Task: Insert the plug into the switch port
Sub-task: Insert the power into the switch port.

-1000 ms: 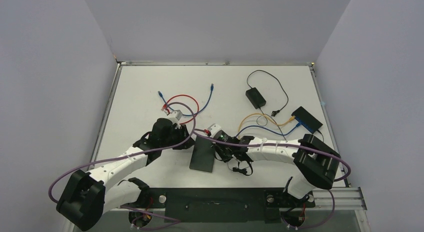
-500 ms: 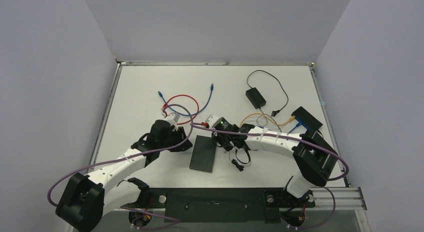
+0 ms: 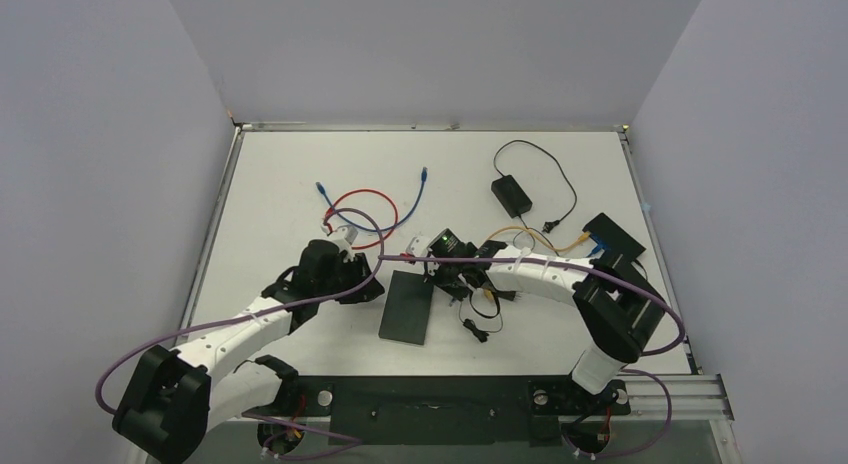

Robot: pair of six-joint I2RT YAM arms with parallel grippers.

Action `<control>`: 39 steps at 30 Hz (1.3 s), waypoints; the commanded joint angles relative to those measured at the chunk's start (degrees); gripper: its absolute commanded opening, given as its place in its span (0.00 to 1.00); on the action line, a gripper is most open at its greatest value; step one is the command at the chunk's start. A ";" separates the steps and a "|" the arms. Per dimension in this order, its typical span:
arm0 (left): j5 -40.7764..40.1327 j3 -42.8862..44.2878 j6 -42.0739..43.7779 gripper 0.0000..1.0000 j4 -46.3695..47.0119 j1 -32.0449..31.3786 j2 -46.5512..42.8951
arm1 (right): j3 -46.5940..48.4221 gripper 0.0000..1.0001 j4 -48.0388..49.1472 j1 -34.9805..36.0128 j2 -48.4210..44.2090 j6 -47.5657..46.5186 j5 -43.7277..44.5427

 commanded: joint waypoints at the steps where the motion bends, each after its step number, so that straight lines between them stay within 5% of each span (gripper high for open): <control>1: 1.05 0.46 -0.54 0.39 3.78 0.49 0.93 | 3.00 0.00 1.88 0.00 1.87 -2.54 -2.99; 39: 3.81 4.60 -0.01 0.39 12.32 0.67 15.62 | 2.80 0.00 -0.65 3.50 -0.63 -6.09 -2.48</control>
